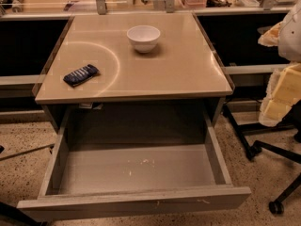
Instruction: Close top drawer
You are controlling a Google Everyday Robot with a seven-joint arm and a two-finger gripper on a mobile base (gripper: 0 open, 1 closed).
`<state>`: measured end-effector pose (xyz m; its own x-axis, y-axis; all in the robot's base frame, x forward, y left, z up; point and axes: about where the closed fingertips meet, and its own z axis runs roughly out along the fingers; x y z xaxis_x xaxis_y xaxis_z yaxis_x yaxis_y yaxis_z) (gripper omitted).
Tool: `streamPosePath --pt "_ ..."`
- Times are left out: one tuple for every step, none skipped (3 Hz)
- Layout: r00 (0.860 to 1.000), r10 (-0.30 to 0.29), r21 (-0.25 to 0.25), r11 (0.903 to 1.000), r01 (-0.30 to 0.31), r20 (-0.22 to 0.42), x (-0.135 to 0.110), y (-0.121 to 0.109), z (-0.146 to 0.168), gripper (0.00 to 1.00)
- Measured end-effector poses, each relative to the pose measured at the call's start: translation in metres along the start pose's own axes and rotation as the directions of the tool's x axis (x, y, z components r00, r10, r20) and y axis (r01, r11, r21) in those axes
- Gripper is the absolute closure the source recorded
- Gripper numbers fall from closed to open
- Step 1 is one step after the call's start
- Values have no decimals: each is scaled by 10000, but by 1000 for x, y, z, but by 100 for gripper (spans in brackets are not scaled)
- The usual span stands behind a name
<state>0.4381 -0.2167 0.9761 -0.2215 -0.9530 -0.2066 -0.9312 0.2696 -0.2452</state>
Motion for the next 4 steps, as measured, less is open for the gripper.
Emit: streamPosePath --pt "10000 0 0 10000 0 0 0 0 0 0" --pt "9992 394 -341 9986 -394 -7 8 15 26 0" --pt "9942 1070 -953 9897 -1069 -36 22 61 54 0" --pt "9933 1136 -1262 9853 -1156 -223 29 73 66 0"
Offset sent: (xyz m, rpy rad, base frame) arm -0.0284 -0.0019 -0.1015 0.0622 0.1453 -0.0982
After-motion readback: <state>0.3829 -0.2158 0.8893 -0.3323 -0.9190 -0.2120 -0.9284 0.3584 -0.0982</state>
